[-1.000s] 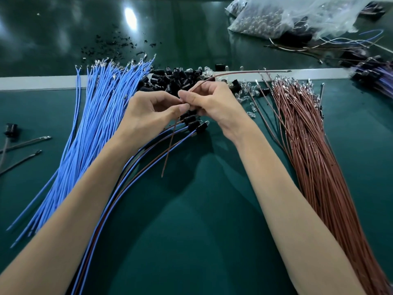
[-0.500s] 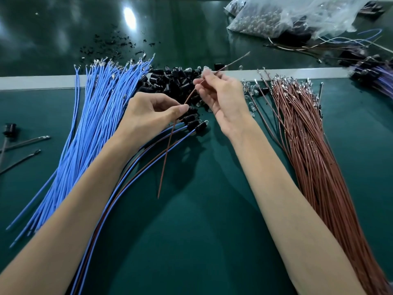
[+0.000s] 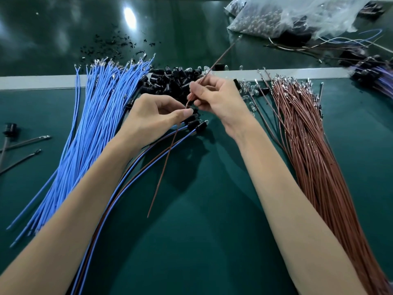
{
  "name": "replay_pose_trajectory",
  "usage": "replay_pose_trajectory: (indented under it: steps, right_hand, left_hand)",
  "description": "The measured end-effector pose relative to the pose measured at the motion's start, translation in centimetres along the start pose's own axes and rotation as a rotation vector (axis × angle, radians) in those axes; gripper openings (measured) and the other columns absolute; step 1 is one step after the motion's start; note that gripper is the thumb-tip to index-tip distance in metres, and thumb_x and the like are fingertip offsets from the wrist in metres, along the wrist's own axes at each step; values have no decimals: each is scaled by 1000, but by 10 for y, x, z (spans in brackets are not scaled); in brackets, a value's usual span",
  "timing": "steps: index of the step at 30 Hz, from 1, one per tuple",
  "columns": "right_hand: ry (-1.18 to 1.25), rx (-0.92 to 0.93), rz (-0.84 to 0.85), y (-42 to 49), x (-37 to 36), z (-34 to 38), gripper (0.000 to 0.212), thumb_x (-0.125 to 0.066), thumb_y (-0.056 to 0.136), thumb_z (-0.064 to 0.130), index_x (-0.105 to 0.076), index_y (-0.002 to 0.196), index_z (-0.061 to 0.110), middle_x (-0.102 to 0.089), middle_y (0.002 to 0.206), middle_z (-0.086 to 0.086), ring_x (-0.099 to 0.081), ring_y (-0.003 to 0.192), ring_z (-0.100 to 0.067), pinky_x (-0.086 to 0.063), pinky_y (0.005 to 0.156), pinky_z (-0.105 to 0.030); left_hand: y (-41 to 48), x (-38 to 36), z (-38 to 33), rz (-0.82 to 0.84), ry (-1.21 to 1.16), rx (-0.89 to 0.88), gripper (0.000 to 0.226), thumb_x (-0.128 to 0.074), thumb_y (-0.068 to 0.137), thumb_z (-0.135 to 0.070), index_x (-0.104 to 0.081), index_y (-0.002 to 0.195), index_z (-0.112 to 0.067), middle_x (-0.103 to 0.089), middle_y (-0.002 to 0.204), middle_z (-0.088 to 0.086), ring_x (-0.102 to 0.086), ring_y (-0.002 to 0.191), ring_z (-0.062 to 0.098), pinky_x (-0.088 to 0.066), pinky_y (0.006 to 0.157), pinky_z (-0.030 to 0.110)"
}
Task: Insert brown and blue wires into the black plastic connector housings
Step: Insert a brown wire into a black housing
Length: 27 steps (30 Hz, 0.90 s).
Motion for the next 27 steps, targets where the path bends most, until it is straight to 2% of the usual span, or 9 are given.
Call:
replay_pose_trajectory:
  steps: [4,7,9,15,20,23,27]
  right_hand:
    - [-56,-17,86,-2,-4,1,13,-64,91,17,-62,79,13,-70,68,4,-59,54,-2,-49,62,-18]
    - [83,-20,-23,0,1,2,9,-61,93,19,-61,88,12,-71,71,3,-61,57,-4,-50,59,-15]
    - [102,24,-60,1,3,3,10,-59,95,16,-58,84,14,-68,66,5,-59,54,-3,-48,56,-14]
    - [-10,107,47,0,-3,4,14,-60,93,12,-58,79,14,-64,60,6,-55,51,-4,-48,57,-17]
    - [-47,136,93,-1,-1,5,13,-63,91,10,-63,79,12,-68,63,4,-58,54,-5,-51,60,-18]
    - [-2,172,41,0,2,5,12,-63,91,9,-64,79,12,-69,65,3,-60,56,-5,-51,60,-18]
    - [-38,170,102,0,-1,4,14,-64,90,9,-65,77,13,-70,65,3,-61,56,-5,-52,61,-19]
  left_hand:
    - [0,1,1,3,4,12,11,-76,79,-32,-74,81,-22,-72,75,-1,-59,68,3,-47,68,16]
    - [1,3,3,-10,19,14,12,-75,79,-35,-74,79,-23,-72,73,-1,-62,69,6,-49,72,24]
    - [2,3,3,-11,20,5,11,-75,79,-36,-73,76,-25,-72,73,-1,-62,68,6,-49,72,25]
    - [3,7,1,3,20,-18,7,-75,80,-31,-72,78,-24,-72,80,8,-58,69,9,-47,70,27]
    - [1,1,-1,39,75,-21,14,-75,79,-29,-73,84,-16,-72,83,11,-58,73,13,-51,78,38]
    - [1,3,-2,29,39,-18,8,-75,80,-30,-72,81,-22,-72,83,10,-58,73,11,-50,76,33]
    - [1,3,-1,39,57,-25,11,-77,78,-28,-73,81,-18,-67,69,-1,-53,63,4,-43,64,14]
Point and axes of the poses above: each hand's wrist, its own y-axis towards the middle knuckle, its own x-axis out of the back of the hand, z = x × y, the point moved 3 cm from there along y, towards the middle knuckle
